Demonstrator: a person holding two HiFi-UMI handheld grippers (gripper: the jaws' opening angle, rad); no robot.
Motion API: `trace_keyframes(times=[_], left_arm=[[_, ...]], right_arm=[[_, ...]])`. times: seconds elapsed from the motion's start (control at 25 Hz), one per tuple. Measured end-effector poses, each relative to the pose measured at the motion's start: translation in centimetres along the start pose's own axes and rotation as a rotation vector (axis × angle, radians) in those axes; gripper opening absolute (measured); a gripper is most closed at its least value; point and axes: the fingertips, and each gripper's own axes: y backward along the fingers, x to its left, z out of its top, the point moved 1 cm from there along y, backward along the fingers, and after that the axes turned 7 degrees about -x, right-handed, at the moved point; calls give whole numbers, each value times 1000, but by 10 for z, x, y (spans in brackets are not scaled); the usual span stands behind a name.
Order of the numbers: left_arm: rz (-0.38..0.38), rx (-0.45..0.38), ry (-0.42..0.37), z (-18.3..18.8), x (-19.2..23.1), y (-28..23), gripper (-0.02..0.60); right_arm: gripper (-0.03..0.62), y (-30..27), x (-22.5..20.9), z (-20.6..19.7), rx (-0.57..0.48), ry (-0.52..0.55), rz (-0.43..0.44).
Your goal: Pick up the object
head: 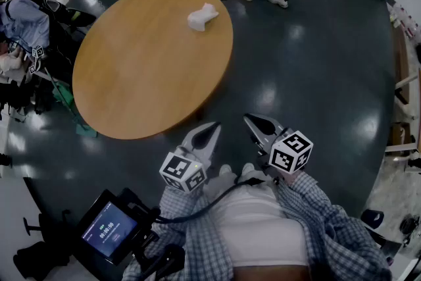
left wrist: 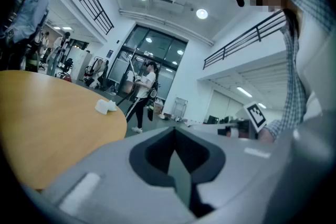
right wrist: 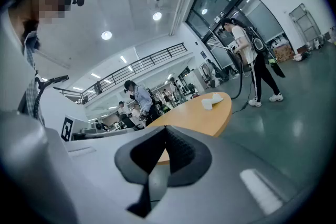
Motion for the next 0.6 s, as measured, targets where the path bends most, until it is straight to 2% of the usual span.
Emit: trace_keyframes(times=[0.6], left_arm=[[4,6,-5,0,-1,-3,-2]], right_arm=[[3,0,-2,0,13,-7,8]])
